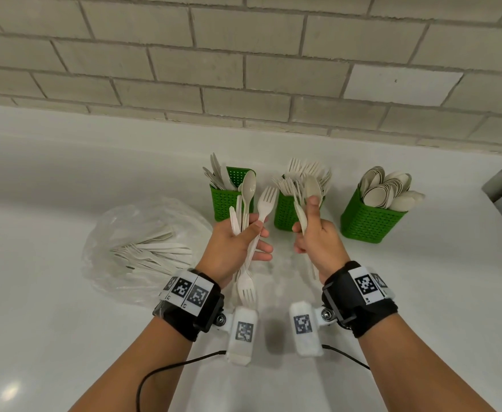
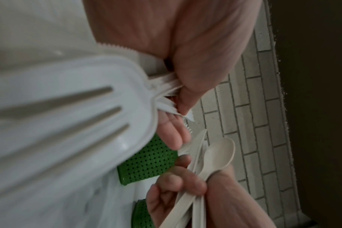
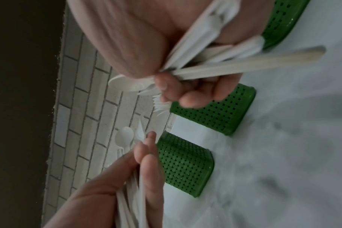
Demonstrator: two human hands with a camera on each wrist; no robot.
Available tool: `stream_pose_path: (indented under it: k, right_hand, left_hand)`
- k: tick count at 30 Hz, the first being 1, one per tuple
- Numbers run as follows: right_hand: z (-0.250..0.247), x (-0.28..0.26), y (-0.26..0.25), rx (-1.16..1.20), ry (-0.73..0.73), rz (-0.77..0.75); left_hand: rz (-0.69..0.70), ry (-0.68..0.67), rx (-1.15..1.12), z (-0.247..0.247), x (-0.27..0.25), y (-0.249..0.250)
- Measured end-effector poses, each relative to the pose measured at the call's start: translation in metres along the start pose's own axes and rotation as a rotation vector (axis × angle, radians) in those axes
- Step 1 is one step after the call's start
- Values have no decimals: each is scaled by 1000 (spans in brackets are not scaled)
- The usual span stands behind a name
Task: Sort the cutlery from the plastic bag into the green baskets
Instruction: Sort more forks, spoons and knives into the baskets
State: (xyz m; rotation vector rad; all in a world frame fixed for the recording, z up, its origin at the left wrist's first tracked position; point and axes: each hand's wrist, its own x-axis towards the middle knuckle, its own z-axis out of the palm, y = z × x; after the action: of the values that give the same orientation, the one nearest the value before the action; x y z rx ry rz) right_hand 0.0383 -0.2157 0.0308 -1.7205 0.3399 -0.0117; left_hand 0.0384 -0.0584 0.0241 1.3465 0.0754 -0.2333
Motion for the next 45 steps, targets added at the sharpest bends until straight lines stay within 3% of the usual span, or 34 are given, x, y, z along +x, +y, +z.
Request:
stream_pose_path:
  k: [6,10,15,18,22,25,28,32,34,39,41,45]
  right_hand:
    - [-2,-13,-13,129,-253,-257]
    - [-1,-11,-16,158,-153,-252]
    - [-6,-1,-28,267,48,-199]
    - [-7,-4,-31,283,-14,-235]
    - [-5,-13,-34,204,-175,-246]
    - [-7,-6,-34,150,-83,-246]
    - [-14,0,-36,239,6,-188]
    - [-7,-16,-40,231,-316,-180]
    - [-6,-17,-40,300,-306,-148]
    - [-13,0,-44,402,128,-214]
    - [-15,-1,-45,494,110,-208]
    - [-12,-15,-38,478,-149,-124]
  left_hand:
    - [19,-89,-38,5,-6,7]
    - [-12,-217,11,11,-10,8]
    - [-45,-249,54,7,-10,6]
    - [-6,-241,87,5,-8,8]
    - [55,-333,159,9,-11,13]
    - [75,-353,179,6,-12,13]
    - [45,-317,188,1,-11,9]
    - [19,-402,176,8,-9,8]
    - [26,-421,151,9,-9,10]
    - [71,-288,46,4,-7,9]
    - [99,-166,-62,2,-2,11]
    - [118,-30,-304,2,7,25]
